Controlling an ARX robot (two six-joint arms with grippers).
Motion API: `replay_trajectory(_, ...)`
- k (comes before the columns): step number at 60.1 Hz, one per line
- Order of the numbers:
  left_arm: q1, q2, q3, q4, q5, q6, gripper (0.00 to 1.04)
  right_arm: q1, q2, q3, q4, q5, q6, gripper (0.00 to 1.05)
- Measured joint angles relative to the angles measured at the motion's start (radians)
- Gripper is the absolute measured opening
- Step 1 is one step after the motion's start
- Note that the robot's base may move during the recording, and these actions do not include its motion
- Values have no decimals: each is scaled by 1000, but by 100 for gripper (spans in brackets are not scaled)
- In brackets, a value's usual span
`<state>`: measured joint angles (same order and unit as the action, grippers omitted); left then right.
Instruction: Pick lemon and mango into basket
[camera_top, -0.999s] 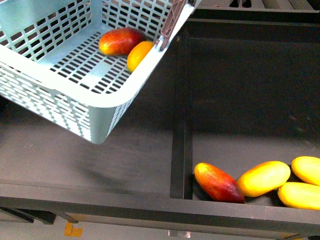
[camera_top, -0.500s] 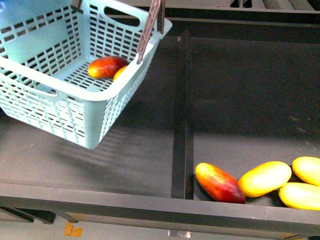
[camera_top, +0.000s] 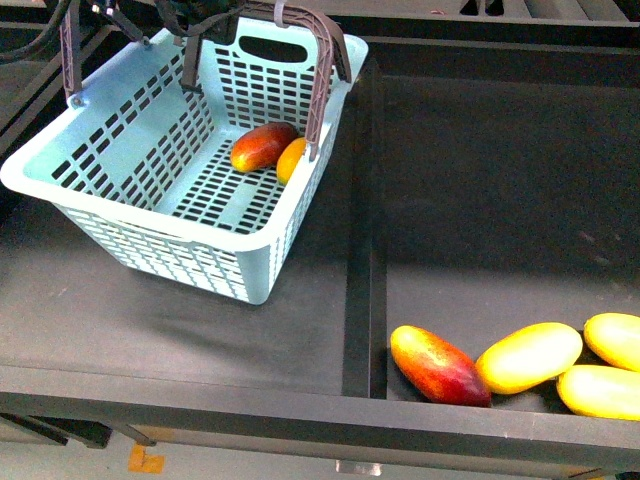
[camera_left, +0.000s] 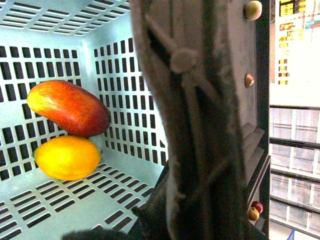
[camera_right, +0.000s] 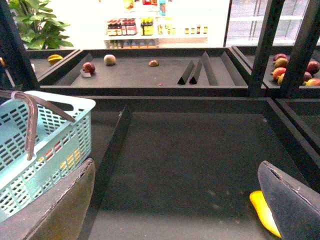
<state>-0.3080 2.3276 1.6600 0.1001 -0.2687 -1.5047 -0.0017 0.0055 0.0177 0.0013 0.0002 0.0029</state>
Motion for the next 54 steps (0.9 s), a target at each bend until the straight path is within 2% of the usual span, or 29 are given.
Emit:
replay_trajectory(4, 2, -6, -10, -5, -19, 2, 11, 0, 0, 0, 0, 0, 0, 96)
replay_trajectory(19, 6, -76, -104, -25, -92, 7, 55, 0, 0, 0, 0, 0, 0, 96)
replay_trajectory(27, 8, -222, -238, -85, -183, 3, 81, 0, 0, 0, 0, 0, 0, 96)
replay_trajectory(33, 1, -344, -340, -190, -272, -8, 99, 0, 0, 0, 0, 0, 0, 96)
replay_trajectory(38, -22, -415, -362, -305, -354, -8, 97, 0, 0, 0, 0, 0, 0, 96)
replay_trajectory(45, -68, -468, -346, -394, -369, 3, 98, 0, 0, 0, 0, 0, 0, 96)
replay_trajectory(48, -62, -513, -462, -98, -202, 239, 88, 0, 0, 0, 0, 0, 0, 96)
replay_trajectory(49, -60, -522, -489, -41, -174, 262, 86, 0, 0, 0, 0, 0, 0, 96)
replay_trajectory(52, -40, -573, -660, 287, -67, 591, 76, 0, 0, 0, 0, 1, 0, 96)
replay_trajectory(54, -22, -603, -771, 499, -32, 764, 69, 0, 0, 0, 0, 2, 0, 96)
